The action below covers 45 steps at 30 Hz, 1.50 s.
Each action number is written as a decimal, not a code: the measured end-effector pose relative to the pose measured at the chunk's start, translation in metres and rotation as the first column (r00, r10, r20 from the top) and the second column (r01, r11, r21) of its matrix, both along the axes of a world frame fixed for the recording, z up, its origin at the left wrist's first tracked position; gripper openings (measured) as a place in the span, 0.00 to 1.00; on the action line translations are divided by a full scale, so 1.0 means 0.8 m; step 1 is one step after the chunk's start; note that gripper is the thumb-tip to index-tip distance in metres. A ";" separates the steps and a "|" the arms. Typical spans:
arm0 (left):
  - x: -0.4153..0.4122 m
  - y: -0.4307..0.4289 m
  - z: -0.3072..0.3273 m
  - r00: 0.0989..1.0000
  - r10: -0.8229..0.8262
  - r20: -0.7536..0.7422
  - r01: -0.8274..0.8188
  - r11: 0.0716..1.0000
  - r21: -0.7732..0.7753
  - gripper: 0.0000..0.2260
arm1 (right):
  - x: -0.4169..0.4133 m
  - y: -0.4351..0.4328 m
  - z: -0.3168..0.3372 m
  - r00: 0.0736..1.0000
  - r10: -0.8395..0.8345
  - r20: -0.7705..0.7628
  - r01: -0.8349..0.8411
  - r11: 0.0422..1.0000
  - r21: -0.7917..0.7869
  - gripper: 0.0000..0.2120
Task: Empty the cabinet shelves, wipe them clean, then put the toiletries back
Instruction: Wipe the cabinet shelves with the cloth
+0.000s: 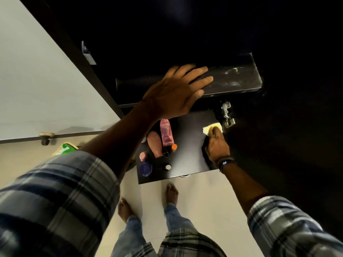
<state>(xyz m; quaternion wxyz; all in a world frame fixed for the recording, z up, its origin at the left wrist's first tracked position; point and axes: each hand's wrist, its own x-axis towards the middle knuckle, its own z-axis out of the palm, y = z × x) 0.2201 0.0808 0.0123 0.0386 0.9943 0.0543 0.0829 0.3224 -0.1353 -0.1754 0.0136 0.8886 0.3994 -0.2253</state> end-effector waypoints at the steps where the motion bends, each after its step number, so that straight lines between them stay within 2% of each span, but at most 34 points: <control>1: 0.000 -0.001 0.001 1.000 -0.001 0.003 0.001 1.000 -0.001 0.21 | -0.003 0.011 -0.002 1.000 0.005 -0.025 -0.004 1.000 0.008 0.32; 4: -0.001 -0.001 0.001 1.000 -0.007 0.024 0.007 1.000 -0.011 0.21 | -0.041 0.004 -0.006 0.996 0.085 0.018 -0.086 0.994 0.064 0.29; 7: -0.001 0.000 -0.001 0.999 -0.016 0.050 0.017 1.000 -0.010 0.21 | -0.090 -0.060 -0.010 0.987 0.156 0.046 -0.160 0.982 0.102 0.30; 9: 0.000 0.002 -0.004 0.998 -0.015 0.054 0.016 1.000 -0.012 0.20 | -0.103 -0.104 -0.006 0.988 0.137 0.066 -0.144 0.982 0.119 0.25; 11: 0.000 0.003 -0.007 0.998 -0.012 0.058 0.012 1.000 -0.006 0.21 | -0.089 -0.120 -0.009 0.992 0.088 0.089 -0.099 0.988 0.122 0.27; 16: 0.001 0.001 -0.007 0.999 0.003 0.051 -0.003 1.000 -0.003 0.21 | 0.013 -0.021 -0.019 0.987 0.117 0.108 -0.112 0.992 -0.053 0.32; 19: 0.001 0.001 -0.006 0.999 0.002 0.045 -0.002 1.000 0.011 0.21 | 0.064 0.062 -0.022 0.997 0.069 0.021 -0.068 0.996 -0.056 0.35; 22: 0.001 0.000 -0.003 0.999 0.006 0.043 -0.006 1.000 0.005 0.21 | 0.069 0.112 -0.001 0.995 0.095 -0.035 -0.096 0.995 -0.034 0.30; 24: 0.000 0.000 -0.001 0.999 0.005 0.044 -0.005 1.000 0.003 0.21 | 0.068 0.113 0.011 0.993 0.110 -0.036 -0.111 0.994 -0.009 0.29; 27: 0.001 -0.001 -0.002 0.999 0.004 0.042 -0.005 1.000 0.014 0.21 | 0.071 0.109 0.011 0.998 -0.005 0.056 0.008 0.998 -0.054 0.30; 32: 0.001 0.001 -0.002 1.000 0.013 0.026 -0.014 1.000 0.021 0.21 | 0.046 0.126 0.018 0.979 0.204 0.016 -0.204 0.979 0.010 0.28; 35: 0.002 0.000 -0.002 1.000 0.016 0.004 -0.016 1.000 0.004 0.21 | 0.027 0.119 0.006 0.972 0.234 -0.018 -0.231 0.968 0.098 0.32; 37: 0.002 0.000 -0.002 1.000 0.017 0.005 -0.017 1.000 0.005 0.21 | 0.003 0.104 -0.003 0.932 0.360 -0.039 -0.355 0.929 0.100 0.34; 39: 0.001 0.000 -0.003 1.000 0.012 0.023 -0.012 1.000 0.007 0.21 | -0.021 0.074 -0.011 0.908 0.415 -0.053 -0.406 0.905 0.129 0.34; 42: 0.001 -0.001 -0.005 0.999 -0.001 0.048 0.001 1.000 0.005 0.21 | -0.031 0.027 -0.014 0.902 0.426 -0.063 -0.418 0.901 0.112 0.37; 45: 0.001 0.000 -0.004 0.999 0.006 0.047 -0.006 1.000 0.009 0.21 | -0.006 0.035 -0.010 0.964 0.264 0.004 -0.264 0.962 0.073 0.36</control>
